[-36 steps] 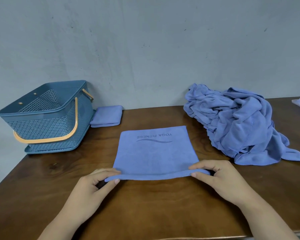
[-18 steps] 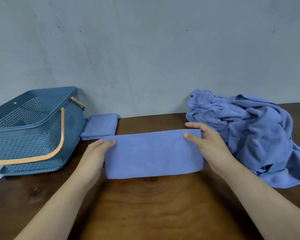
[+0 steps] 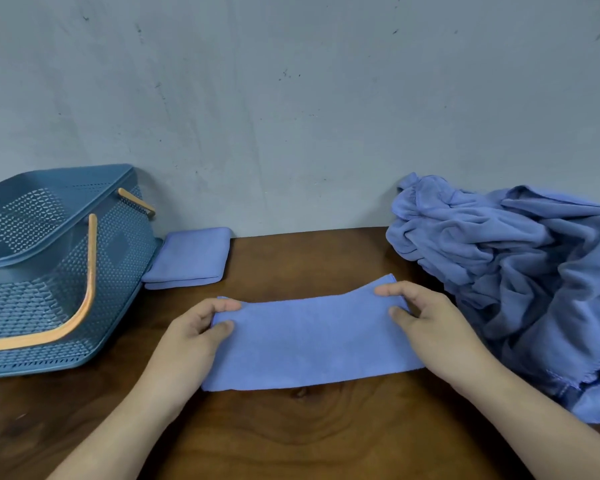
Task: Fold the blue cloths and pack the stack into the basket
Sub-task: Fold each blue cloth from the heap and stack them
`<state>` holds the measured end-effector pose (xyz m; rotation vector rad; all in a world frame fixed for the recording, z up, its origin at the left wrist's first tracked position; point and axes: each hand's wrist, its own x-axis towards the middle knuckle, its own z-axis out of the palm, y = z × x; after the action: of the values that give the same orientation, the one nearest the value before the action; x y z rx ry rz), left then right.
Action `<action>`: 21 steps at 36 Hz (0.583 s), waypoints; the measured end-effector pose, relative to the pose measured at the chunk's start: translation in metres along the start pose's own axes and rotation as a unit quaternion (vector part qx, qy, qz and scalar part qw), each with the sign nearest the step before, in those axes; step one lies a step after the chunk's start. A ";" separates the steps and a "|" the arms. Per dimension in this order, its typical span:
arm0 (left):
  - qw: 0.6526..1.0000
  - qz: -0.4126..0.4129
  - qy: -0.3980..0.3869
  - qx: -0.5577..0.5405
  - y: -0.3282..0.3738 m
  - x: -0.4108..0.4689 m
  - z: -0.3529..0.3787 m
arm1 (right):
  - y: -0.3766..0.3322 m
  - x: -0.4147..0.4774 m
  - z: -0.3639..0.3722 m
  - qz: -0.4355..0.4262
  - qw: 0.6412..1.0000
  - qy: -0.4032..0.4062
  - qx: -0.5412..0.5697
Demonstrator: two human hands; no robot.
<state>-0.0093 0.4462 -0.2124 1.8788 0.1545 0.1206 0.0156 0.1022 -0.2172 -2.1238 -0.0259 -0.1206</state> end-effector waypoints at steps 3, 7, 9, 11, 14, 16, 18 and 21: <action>0.999 0.018 0.013 0.042 0.001 -0.001 0.002 | 0.005 0.003 0.003 0.003 1.000 0.010 -0.015; 0.997 0.034 0.012 0.068 0.003 -0.004 0.000 | 0.007 0.005 0.005 -0.001 0.999 0.014 -0.038; 0.995 0.043 0.005 0.088 0.004 -0.004 -0.001 | 0.006 0.005 0.006 -0.001 0.999 0.016 -0.051; 0.992 0.054 -0.003 0.118 0.006 -0.005 0.000 | 0.006 0.005 0.006 0.000 0.998 0.020 -0.062; 0.983 0.065 -0.011 0.171 0.005 -0.005 0.001 | 0.004 0.005 0.006 0.000 0.996 0.018 -0.086; 0.976 0.071 -0.013 0.204 0.005 -0.006 0.000 | 0.001 0.005 0.007 -0.001 0.993 0.013 -0.114; 0.970 0.076 -0.017 0.232 0.009 -0.009 0.000 | -0.001 0.004 0.007 -0.011 0.989 0.010 -0.150; 0.954 0.088 -0.022 0.285 0.010 -0.011 0.000 | -0.003 0.004 0.008 -0.031 0.976 0.010 -0.214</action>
<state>-0.0197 0.4412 -0.2028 2.4695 -0.0163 0.1677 0.0197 0.1108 -0.2181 -2.5538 -0.0582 -0.1975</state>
